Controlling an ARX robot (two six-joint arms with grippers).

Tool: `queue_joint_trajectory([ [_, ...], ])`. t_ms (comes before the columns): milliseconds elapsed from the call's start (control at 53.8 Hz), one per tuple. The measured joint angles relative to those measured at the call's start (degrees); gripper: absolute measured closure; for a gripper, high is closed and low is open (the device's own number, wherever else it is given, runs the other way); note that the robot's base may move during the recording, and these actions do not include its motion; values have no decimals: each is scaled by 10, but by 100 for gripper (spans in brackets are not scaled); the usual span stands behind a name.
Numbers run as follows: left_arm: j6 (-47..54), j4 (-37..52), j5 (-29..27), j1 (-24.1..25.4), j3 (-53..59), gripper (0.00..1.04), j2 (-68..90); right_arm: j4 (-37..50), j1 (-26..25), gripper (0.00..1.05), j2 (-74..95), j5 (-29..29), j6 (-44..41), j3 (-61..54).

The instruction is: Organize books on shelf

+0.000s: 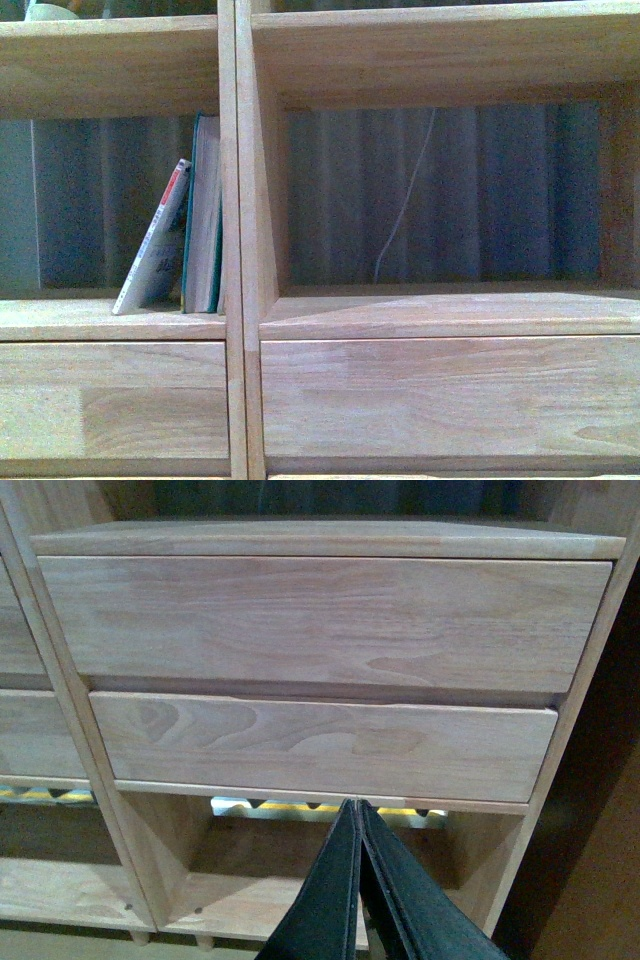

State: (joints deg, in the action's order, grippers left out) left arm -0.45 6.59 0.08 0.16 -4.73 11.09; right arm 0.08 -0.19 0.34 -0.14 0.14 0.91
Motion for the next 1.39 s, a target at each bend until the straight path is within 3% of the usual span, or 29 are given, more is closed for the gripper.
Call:
queue_joint_trajectory([
  [112, 0, -66, -1, 0, 8, 102, -66, 0, 0, 102, 0, 0, 0, 0],
  [669, 0, -67, -1, -1, 40, 102, -107, 0, 0, 102, 0, 0, 0, 0],
  [725, 0, -67, -1, -1, 40, 102, -107, 0, 0, 93, 0, 0, 0, 0],
  [818, 0, -67, -1, -1, 40, 81, -107, 0, 0, 68, 0, 0, 0, 0],
  [911, 0, -67, -1, -1, 40, 63, -107, 0, 0, 51, 0, 0, 0, 0],
  [1190, 0, -67, -1, -1, 40, 17, -107, 0, 0, 7, 0, 0, 0, 0],
  [1264, 1, -67, -1, -1, 40, 6, -107, 0, 0, 7, 0, 0, 0, 0],
  [1394, 2, -67, -1, -1, 40, 7, -107, 0, 0, 7, 0, 0, 0, 0],
])
